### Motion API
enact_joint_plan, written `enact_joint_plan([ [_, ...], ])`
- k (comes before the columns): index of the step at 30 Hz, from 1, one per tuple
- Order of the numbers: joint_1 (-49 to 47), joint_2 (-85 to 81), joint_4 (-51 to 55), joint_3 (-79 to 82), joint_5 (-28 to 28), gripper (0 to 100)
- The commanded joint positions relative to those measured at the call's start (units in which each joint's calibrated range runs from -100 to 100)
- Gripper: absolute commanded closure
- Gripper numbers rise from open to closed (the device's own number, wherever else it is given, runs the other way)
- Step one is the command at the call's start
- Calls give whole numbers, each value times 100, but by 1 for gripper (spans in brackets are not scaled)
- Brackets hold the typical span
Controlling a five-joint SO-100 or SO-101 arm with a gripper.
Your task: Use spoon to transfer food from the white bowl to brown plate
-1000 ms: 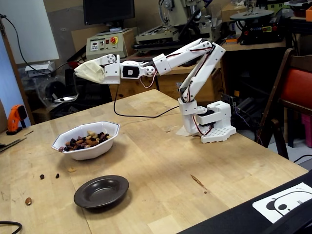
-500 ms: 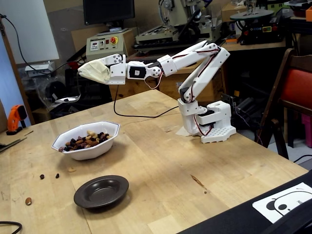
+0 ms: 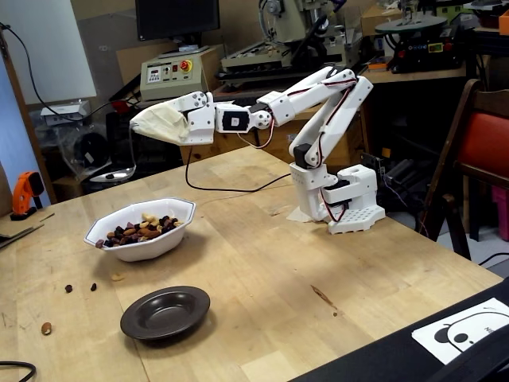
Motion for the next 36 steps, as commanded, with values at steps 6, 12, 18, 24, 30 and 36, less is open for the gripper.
enact_joint_plan([
  [6,-505,-230,-62,267,15,98],
  [12,-727,-230,-62,585,15,98],
  [18,-927,-230,-62,612,20,98],
  [24,-1120,-230,-62,612,20,98],
  [30,-1246,-230,-62,612,20,98],
  [36,-1246,-161,-62,621,68,98],
])
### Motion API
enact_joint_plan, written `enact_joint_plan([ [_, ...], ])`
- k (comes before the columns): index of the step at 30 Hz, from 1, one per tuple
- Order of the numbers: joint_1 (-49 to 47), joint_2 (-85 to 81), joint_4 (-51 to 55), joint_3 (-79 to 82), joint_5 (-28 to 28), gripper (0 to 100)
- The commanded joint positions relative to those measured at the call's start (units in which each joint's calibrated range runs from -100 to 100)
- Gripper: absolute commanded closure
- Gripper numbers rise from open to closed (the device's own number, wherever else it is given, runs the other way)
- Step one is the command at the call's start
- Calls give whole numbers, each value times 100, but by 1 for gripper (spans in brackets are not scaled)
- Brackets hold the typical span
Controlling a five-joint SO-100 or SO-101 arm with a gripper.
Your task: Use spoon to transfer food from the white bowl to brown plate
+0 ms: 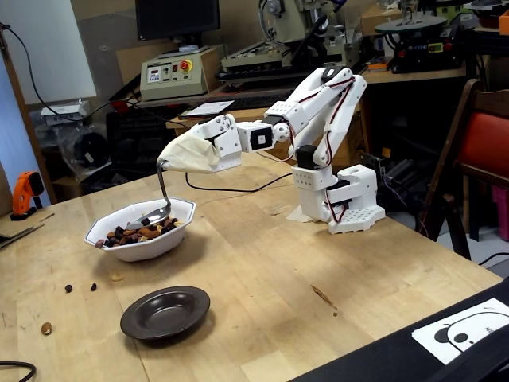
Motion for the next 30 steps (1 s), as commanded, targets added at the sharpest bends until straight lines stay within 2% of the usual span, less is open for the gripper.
enact_joint_plan([
  [1,-34,-127,-62,-86,132,98],
  [9,-49,-119,-62,-78,708,98],
  [19,-501,-110,-62,-78,757,98],
  [30,-463,335,-62,-86,757,98],
])
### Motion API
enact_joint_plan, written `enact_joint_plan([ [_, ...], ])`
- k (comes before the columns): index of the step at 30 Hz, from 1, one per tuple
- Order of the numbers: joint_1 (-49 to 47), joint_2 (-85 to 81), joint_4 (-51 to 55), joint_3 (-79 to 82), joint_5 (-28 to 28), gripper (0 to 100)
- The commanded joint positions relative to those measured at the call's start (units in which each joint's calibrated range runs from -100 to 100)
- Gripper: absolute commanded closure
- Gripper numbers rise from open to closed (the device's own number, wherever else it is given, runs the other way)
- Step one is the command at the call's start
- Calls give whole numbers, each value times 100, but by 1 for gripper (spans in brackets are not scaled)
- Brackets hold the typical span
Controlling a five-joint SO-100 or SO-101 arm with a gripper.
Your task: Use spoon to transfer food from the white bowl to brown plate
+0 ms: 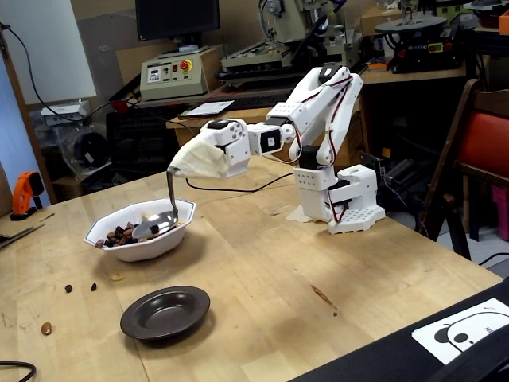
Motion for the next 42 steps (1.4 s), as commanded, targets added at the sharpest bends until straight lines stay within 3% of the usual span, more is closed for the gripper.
enact_joint_plan([
  [1,26,172,-62,-86,10,98],
  [42,48,1627,-133,-166,107,98],
])
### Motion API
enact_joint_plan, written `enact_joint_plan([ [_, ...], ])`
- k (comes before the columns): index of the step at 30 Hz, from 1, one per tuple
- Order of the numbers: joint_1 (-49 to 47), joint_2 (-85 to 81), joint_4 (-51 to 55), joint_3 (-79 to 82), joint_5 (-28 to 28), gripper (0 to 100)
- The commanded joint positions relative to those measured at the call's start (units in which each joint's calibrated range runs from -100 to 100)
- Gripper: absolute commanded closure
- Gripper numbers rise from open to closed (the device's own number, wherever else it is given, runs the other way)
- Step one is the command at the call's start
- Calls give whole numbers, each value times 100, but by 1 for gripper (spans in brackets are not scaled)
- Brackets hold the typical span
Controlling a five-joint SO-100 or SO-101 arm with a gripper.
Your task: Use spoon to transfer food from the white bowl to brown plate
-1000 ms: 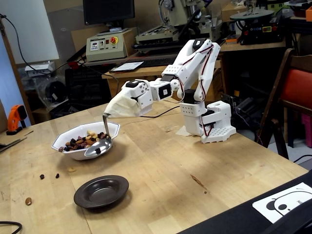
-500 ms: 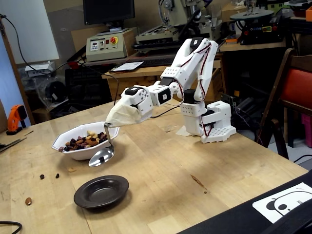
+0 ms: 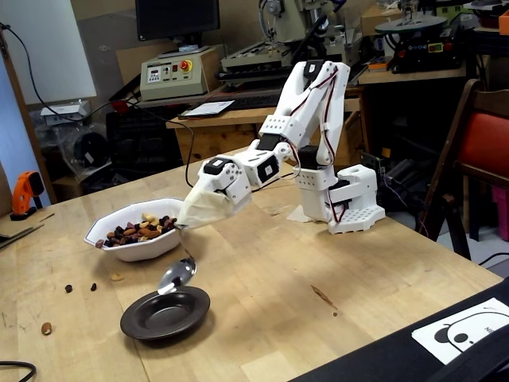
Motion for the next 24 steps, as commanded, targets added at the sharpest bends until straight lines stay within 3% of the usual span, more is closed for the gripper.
enact_joint_plan([
  [1,19,72,-133,-166,151,98],
  [24,11,46,-133,-175,405,98],
])
